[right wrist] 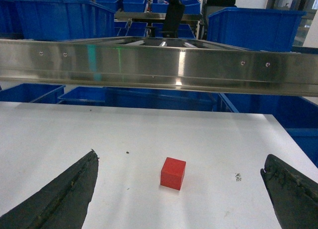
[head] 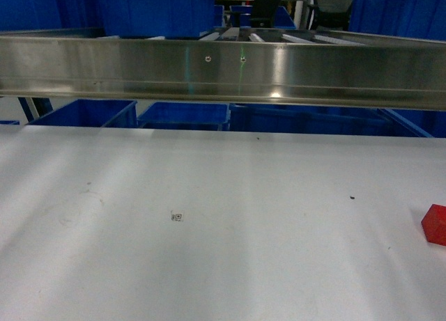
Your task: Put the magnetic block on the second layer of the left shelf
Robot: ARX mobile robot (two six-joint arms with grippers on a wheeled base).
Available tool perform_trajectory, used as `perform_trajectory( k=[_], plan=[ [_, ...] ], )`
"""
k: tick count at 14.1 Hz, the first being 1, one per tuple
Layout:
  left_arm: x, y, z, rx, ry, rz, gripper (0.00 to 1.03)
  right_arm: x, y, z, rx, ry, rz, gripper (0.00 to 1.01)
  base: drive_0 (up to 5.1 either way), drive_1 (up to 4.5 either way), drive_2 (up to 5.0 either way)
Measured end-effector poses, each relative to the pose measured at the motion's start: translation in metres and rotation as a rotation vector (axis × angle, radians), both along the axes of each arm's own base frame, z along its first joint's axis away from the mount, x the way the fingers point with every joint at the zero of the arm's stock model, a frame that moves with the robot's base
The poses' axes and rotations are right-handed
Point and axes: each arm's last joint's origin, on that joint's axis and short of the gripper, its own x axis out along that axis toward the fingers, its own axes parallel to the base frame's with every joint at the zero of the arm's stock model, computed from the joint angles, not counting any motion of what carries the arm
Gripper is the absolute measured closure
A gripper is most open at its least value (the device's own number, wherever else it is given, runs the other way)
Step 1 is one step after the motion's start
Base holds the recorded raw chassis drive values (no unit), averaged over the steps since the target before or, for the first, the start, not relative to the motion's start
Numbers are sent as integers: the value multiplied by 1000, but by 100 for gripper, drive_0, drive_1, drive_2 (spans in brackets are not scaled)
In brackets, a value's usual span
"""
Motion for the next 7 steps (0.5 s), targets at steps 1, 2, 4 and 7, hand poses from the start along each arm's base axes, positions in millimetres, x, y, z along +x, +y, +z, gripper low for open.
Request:
perform_trajectory(
  k=[1,2,4,7],
  plan=[
    [0,0,0,0,0,0,5,0,0,0,0,0,0,3,0,0,0],
    [0,0,0,0,0,0,5,0,0,0,0,0,0,3,0,0,0],
    [0,0,0,0,0,0,5,0,0,0,0,0,0,3,0,0,0],
    [0,0,0,0,0,0,5,0,0,0,0,0,0,3,0,0,0]
  ],
)
